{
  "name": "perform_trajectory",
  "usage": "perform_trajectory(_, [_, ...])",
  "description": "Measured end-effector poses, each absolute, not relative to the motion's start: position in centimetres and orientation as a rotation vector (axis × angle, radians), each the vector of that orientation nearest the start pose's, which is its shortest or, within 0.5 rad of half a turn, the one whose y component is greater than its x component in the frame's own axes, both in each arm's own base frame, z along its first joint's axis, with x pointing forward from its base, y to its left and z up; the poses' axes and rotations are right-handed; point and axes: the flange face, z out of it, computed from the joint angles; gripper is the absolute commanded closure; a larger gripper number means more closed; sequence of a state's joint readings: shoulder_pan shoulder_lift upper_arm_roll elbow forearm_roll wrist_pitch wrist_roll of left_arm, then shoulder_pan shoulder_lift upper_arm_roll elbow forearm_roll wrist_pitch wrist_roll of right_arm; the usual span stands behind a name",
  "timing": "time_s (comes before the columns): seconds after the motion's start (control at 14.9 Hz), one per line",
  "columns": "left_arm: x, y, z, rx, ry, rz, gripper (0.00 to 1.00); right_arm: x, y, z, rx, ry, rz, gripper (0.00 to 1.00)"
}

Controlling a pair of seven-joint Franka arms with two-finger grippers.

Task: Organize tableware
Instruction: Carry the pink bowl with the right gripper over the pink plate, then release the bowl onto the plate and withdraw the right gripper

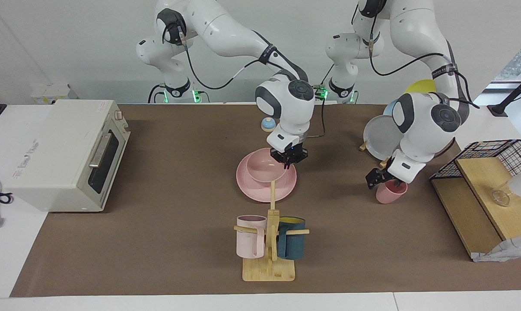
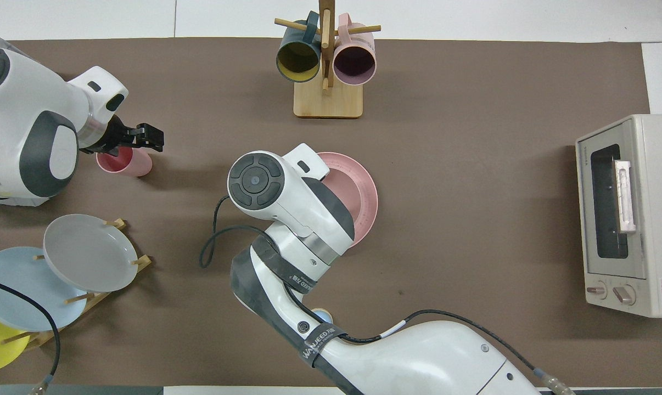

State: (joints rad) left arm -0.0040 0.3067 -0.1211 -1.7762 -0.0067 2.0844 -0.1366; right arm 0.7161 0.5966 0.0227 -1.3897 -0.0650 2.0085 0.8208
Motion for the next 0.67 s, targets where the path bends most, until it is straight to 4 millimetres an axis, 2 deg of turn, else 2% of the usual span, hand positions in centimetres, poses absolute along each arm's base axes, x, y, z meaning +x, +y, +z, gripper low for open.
perform_trajectory(0.07, [63.2,-7.4,38.4,-3.184,-0.038,0.004,0.06,53.8,47.9,36.5,-3.159,0.096,-0.074,0.34])
perform_trajectory(0.2, [63.2,-7.4,38.3,-3.184,-0.042,0.002,0.26,53.7,47.4,37.1,-3.183,0.104,-0.042,0.0])
perform_trajectory(0.34, [63.2,-7.4,38.3,-3.183,-0.043,0.001,0.57,53.9,46.9,39.1,-3.204,0.117,-0.022,0.0])
perform_trajectory(0.4, [63.1,-7.4,38.2,-3.182,-0.042,0.003,0.68,54.5,46.1,40.5,-3.206,0.121,-0.027,0.0])
perform_trajectory(0.47, [63.1,-7.3,38.1,-3.175,-0.036,0.006,0.82,55.6,44.6,42.3,-3.2,0.12,-0.043,0.0])
perform_trajectory(0.54, [63.0,-7.2,37.9,-3.158,-0.02,0.007,0.99,57.1,42.2,44.5,-3.191,0.117,-0.062,0.0])
perform_trajectory(0.67, [62.9,-7.0,37.7,-3.13,0.01,0.006,1.0,59.9,35.0,49.1,-3.195,0.082,-0.06,0.0])
